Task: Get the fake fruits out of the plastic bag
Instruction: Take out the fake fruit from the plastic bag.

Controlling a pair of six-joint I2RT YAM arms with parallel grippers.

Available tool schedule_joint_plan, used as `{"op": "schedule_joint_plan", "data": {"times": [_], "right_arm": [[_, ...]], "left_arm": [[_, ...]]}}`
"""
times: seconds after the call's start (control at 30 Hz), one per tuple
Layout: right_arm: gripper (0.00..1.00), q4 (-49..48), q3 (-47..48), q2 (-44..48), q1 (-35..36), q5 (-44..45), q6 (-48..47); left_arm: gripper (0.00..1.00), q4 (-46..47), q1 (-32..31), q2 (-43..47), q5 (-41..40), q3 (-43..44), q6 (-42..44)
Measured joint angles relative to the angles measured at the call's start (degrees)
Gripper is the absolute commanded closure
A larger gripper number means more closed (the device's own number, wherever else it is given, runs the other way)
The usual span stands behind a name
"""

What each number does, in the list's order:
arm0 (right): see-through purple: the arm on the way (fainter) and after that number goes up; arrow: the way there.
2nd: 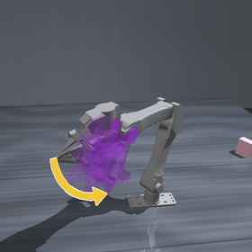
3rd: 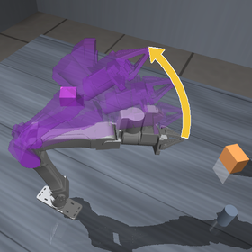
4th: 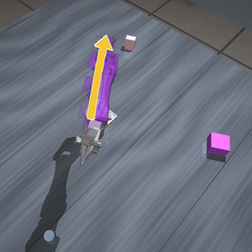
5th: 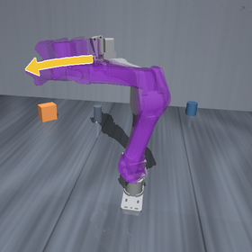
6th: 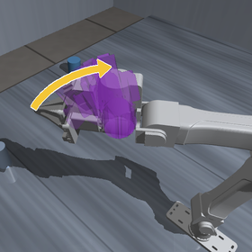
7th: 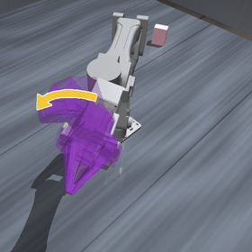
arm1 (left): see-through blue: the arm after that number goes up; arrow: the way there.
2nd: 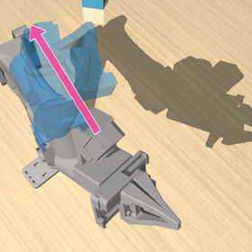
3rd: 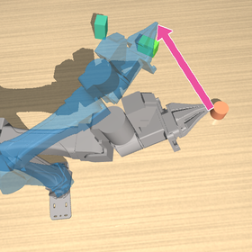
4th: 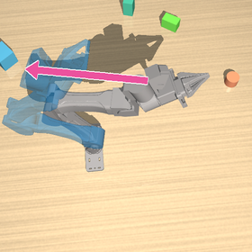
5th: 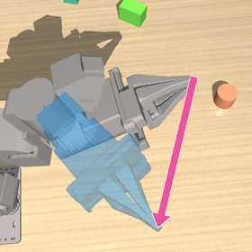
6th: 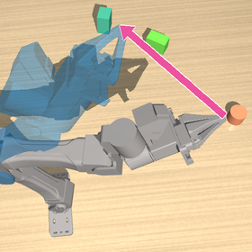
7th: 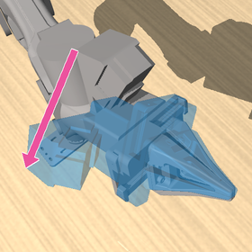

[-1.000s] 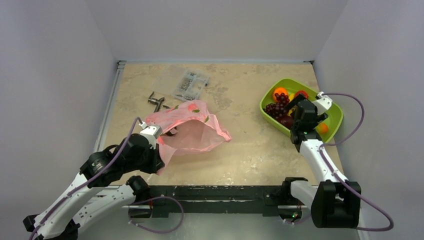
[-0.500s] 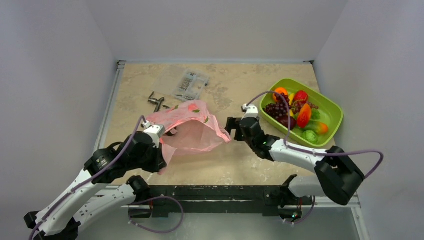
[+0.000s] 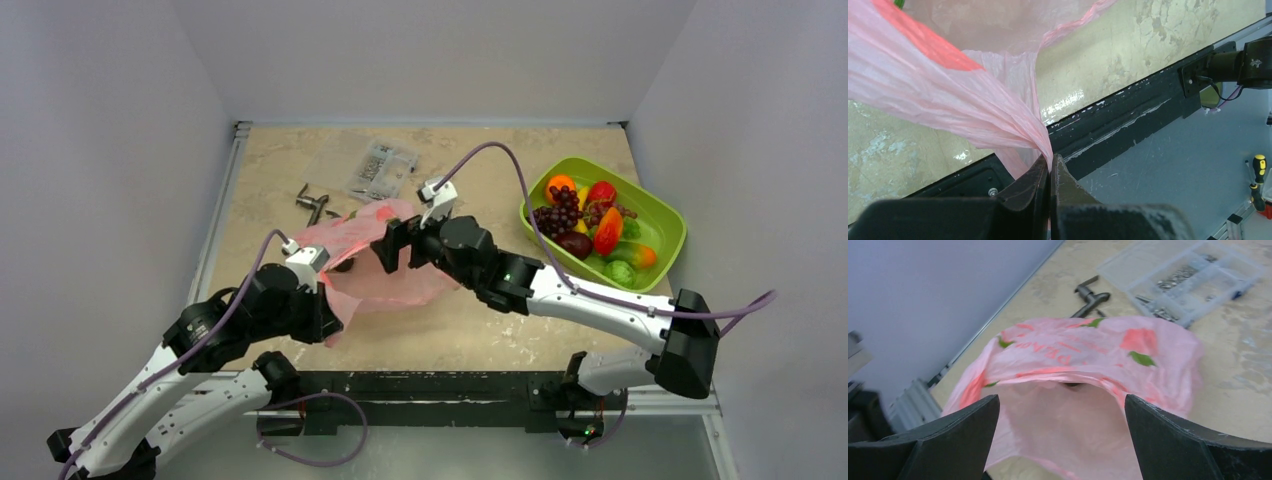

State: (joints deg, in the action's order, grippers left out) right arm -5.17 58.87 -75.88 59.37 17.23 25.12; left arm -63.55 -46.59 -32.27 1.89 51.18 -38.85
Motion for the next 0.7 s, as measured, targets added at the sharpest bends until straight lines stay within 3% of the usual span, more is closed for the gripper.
{"op": "schedule_joint_plan", "data": {"times": [0.1,0.17,0.27,0.3,0.47,0.7], "right_arm": [[0.14,-0.1,0.8,0.0,4.9,-0.2,-2.4],[0.24,-0.4,0.8,-0.7,7.4,-1.0,-4.3],[0.62,-1.9,0.8,-4.0,8.8,-2.6,-5.1],[0.67,-2.4,0.8,-5.7,8.8,-3.0,-4.9],[0.70,-6.5,-2.0,-15.2,8.7,-3.3,-0.8],[0.81,-13.7,-3.5,-28.2,8.8,-8.3,2.8]], "left_arm": [[1.00,-0.1,0.0,0.0,0.2,0.0,-0.5],[1.00,-0.1,0.0,0.1,0.7,0.0,-0.5],[1.00,-0.1,0.0,0.2,2.0,0.0,-0.4],[1.00,-0.1,0.0,0.2,2.5,0.0,-0.3],[1.00,-0.8,0.0,0.2,5.4,0.2,0.5],[1.00,-2.5,0.0,3.0,7.3,-1.1,-1.3]]}}
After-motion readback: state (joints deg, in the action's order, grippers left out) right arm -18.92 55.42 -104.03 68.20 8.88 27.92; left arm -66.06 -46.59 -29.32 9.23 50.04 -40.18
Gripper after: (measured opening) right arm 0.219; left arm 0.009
